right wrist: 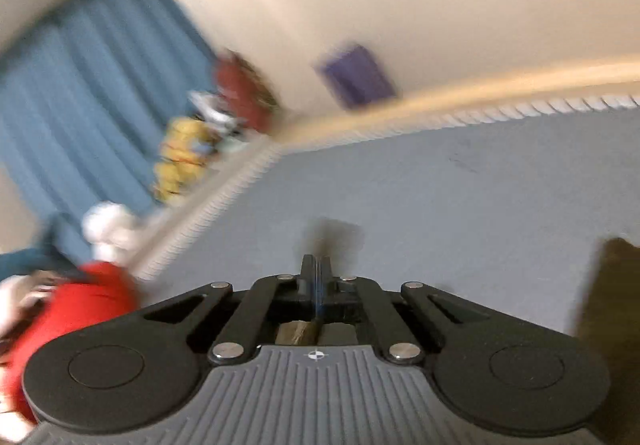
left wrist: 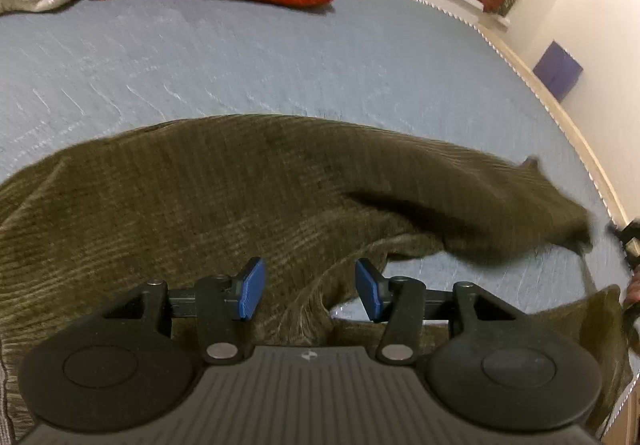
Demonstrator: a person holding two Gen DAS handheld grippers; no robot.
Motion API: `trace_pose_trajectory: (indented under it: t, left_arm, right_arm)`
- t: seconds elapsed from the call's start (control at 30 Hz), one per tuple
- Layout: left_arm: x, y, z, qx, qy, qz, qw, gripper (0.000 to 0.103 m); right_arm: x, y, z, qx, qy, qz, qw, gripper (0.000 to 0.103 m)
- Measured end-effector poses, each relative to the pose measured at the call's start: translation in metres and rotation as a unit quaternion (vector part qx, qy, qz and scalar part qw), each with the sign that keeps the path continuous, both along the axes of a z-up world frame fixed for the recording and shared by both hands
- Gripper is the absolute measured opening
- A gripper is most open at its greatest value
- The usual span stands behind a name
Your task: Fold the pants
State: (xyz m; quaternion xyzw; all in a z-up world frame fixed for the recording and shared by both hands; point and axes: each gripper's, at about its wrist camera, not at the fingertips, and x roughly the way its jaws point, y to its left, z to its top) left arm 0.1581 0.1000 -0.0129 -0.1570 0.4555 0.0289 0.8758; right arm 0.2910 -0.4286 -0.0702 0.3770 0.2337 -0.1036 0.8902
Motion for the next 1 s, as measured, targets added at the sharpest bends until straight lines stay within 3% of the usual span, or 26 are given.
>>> trace_pose_trajectory:
  t: [0.1,0.2,0.27,0.3,0.33,0.5,0.6,0.67,0.7,0.73,0.8,0.87,0.9,0.93,0.97,1.0]
  left_arm:
    - [0.004,-0.004,-0.009,0.003,0.011,-0.008,0.9999,0.055]
    - [0.008,-0.008,-0.016,0.006,0.015,-0.015,0.9998,0.062]
    - [0.010,-0.011,-0.021,0.009,0.017,-0.022,0.9996,0.064]
    - [0.010,-0.012,-0.024,0.009,0.019,-0.025,0.9995,0.065]
    - [0.011,-0.013,-0.026,0.010,0.020,-0.027,0.9994,0.065]
    - [0.013,-0.015,-0.031,0.007,0.018,-0.034,0.9992,0.067]
    - [0.015,-0.019,-0.034,0.012,0.011,-0.042,0.9990,0.068]
    - [0.017,-0.023,-0.038,0.020,0.005,-0.052,0.9984,0.069]
    - [0.019,-0.026,-0.040,0.027,0.002,-0.059,0.9979,0.072]
    - [0.021,-0.030,-0.043,0.034,-0.001,-0.066,0.9973,0.073]
    - [0.024,-0.036,-0.050,0.048,-0.001,-0.080,0.9957,0.073]
    - [0.028,-0.040,-0.059,0.064,0.003,-0.089,0.9940,0.073]
    - [0.030,-0.042,-0.064,0.075,0.003,-0.091,0.9930,0.069]
    - [0.030,-0.043,-0.066,0.092,-0.003,-0.090,0.9916,0.053]
    - [0.031,-0.043,-0.065,0.109,-0.010,-0.089,0.9900,0.044]
    - [0.031,-0.042,-0.063,0.108,-0.015,-0.094,0.9897,0.026]
  right_arm:
    - [0.001,-0.007,-0.051,0.017,0.085,-0.013,0.996,0.004]
    - [0.001,-0.004,-0.066,0.053,0.076,0.004,0.996,0.008]
    - [0.006,0.001,-0.064,0.081,0.050,0.025,0.995,0.023]
    - [0.009,0.001,-0.064,0.095,0.039,0.031,0.994,0.045]
    - [0.012,-0.004,-0.067,0.111,0.034,0.032,0.993,0.058]
    - [0.027,-0.031,-0.077,0.196,0.046,-0.011,0.980,0.063]
    - [0.042,-0.043,-0.086,0.234,0.060,-0.037,0.970,0.062]
    - [0.055,-0.042,-0.083,0.219,0.066,-0.033,0.973,0.061]
    - [0.063,-0.038,-0.077,0.193,0.081,-0.025,0.978,0.047]
    - [0.072,-0.036,-0.072,0.164,0.102,-0.020,0.981,0.026]
    - [0.087,-0.033,-0.064,0.138,0.121,-0.013,0.983,0.019]
    - [0.096,-0.030,-0.049,0.112,0.111,0.005,0.988,0.017]
    - [0.103,-0.027,-0.037,0.090,0.099,0.020,0.991,0.016]
    - [0.109,-0.023,-0.024,0.073,0.087,0.034,0.993,0.016]
    - [0.117,-0.021,-0.012,0.057,0.074,0.047,0.994,0.016]
    - [0.125,-0.018,0.005,0.038,0.058,0.060,0.996,0.016]
